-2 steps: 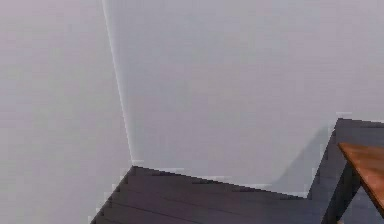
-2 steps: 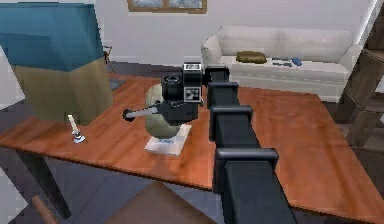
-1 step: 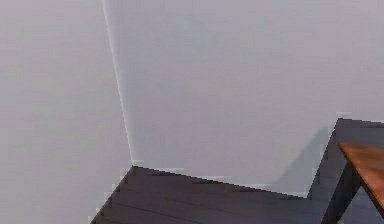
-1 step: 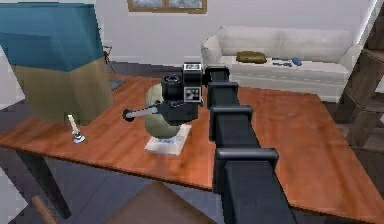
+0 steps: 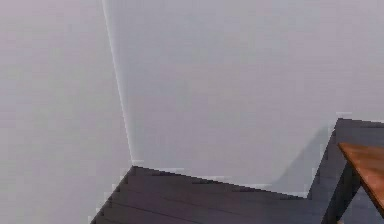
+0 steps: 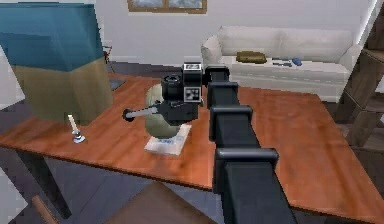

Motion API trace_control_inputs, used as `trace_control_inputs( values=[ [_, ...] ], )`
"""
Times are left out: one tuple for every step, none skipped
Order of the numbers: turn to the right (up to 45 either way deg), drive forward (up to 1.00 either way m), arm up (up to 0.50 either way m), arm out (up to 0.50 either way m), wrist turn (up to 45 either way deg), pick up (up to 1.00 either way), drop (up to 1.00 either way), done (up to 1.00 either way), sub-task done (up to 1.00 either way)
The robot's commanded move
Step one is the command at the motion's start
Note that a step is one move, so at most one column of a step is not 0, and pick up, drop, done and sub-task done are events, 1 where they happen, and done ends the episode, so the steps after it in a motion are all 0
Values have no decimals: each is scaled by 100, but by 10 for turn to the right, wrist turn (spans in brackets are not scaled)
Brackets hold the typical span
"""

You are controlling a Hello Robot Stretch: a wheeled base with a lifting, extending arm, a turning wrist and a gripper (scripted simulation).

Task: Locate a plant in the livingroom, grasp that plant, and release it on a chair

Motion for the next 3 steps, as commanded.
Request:
trace_control_inputs(
  values=[
    [0, 0, 0, 0, 0, 0, 100, 0, 0],
    [0, 0, 0, -10, 0, 0, 0, 0, 0],
    [0, 0, 0, 0, 0, 0, 0, 100, 0]
  ],
)
